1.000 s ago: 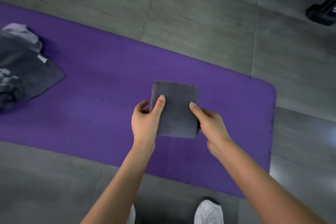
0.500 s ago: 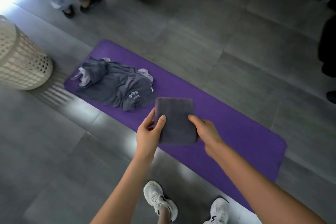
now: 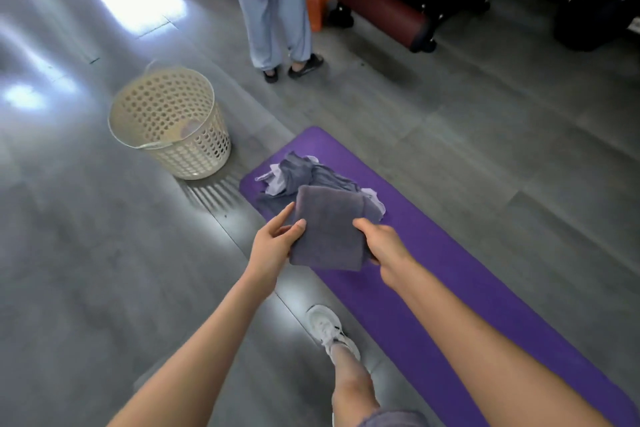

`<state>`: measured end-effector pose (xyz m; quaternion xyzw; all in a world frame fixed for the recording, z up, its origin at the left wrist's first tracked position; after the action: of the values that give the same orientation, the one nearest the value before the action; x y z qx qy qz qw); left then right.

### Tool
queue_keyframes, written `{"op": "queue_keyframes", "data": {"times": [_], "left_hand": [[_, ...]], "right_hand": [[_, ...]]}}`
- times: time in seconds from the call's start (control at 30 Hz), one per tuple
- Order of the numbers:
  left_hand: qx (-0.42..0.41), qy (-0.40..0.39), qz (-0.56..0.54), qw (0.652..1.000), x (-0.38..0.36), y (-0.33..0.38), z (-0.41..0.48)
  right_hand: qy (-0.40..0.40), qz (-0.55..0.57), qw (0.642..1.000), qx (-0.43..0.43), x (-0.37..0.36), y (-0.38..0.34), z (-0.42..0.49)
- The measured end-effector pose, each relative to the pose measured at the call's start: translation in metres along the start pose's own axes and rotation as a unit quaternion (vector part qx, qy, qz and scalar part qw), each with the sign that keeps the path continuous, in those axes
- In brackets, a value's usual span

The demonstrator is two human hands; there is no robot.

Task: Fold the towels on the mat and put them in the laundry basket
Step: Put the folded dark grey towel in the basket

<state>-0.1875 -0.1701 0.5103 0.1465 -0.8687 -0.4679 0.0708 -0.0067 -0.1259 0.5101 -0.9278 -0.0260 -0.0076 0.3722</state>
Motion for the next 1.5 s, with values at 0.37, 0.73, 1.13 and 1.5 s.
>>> {"op": "queue_keyframes", "data": {"times": [0.37, 0.73, 1.13, 1.5], "left_hand": [[0.046, 0.087, -0.008, 0.995, 0.189, 0.124, 0.161], [0.071, 0.106, 0.017, 0.992, 0.428, 0.212, 0.335], [0.145, -0.005, 0.158, 0.977, 0.598, 0.233, 0.596], [0.223, -0.001, 0.240, 0.945, 0.631, 0.079, 0.830]], "right_hand": [[-0.063, -0.004, 0.998, -0.022, -0.243, -0.118, 0.107], [-0.129, 0.004, 0.991, -0.030, -0.531, -0.186, 0.211], [-0.110, 0.065, 0.985, -0.112, -0.747, -0.174, 0.379], [-0.055, 0.089, 0.966, -0.235, -0.830, -0.071, 0.605]]}}
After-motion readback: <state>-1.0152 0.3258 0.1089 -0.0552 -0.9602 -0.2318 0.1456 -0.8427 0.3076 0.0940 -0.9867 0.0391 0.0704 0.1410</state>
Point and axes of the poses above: each hand's wrist, its own z-axis towards the middle knuckle, its own x-axis out of the back of the hand, y = z × x, the point moved 6 cm from there along z, towards the middle knuckle, and after that the axes turned 3 degrees about z, right-handed, at the moved point
